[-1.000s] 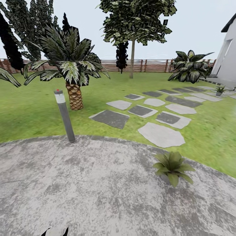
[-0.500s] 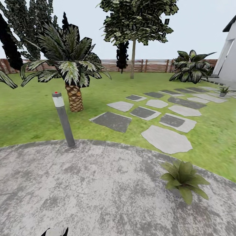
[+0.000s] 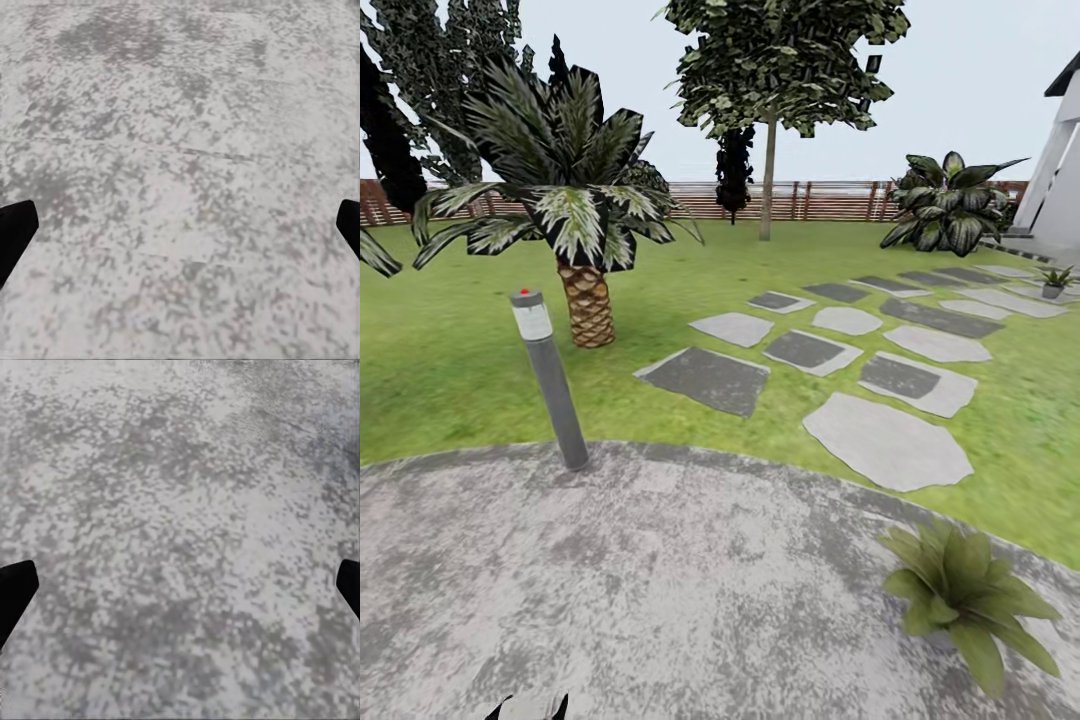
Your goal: Pick up the pesticide atomizer in the garden and spray insectifuge to fully cover both potted plants in the garden.
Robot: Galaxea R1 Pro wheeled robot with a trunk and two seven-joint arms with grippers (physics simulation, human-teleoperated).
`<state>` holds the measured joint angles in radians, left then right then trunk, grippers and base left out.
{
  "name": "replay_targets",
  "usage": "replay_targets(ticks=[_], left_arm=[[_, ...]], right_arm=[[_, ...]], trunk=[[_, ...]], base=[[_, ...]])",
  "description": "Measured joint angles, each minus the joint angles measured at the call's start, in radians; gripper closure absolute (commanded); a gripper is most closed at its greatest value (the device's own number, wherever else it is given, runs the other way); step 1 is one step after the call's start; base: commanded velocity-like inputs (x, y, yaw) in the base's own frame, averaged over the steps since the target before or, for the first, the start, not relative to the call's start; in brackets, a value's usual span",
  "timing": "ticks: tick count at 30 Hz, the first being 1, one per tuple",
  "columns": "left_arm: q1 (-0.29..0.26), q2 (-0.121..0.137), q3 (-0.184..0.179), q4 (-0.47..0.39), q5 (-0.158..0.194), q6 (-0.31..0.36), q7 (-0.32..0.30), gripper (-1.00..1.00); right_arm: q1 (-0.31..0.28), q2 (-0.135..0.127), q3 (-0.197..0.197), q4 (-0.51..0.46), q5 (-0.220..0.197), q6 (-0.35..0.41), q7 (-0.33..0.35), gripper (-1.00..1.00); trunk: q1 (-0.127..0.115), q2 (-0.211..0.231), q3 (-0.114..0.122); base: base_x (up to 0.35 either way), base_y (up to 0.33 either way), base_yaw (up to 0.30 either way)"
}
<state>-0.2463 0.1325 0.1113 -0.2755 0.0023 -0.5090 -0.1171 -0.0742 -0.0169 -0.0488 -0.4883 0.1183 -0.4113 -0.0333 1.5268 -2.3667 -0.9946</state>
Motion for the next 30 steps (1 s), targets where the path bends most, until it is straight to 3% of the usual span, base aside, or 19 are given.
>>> replay_targets(ticks=[30], left_arm=[[0.000,-0.002,0.000,0.000,-0.001,0.000,0.001,-1.00]], right_arm=[[0.000,0.000,0.000,0.000,0.000,0.001,0.000,-1.00]], trunk=[[0.000,0.000,0.000]], base=[[0.324,0.110,-0.001]])
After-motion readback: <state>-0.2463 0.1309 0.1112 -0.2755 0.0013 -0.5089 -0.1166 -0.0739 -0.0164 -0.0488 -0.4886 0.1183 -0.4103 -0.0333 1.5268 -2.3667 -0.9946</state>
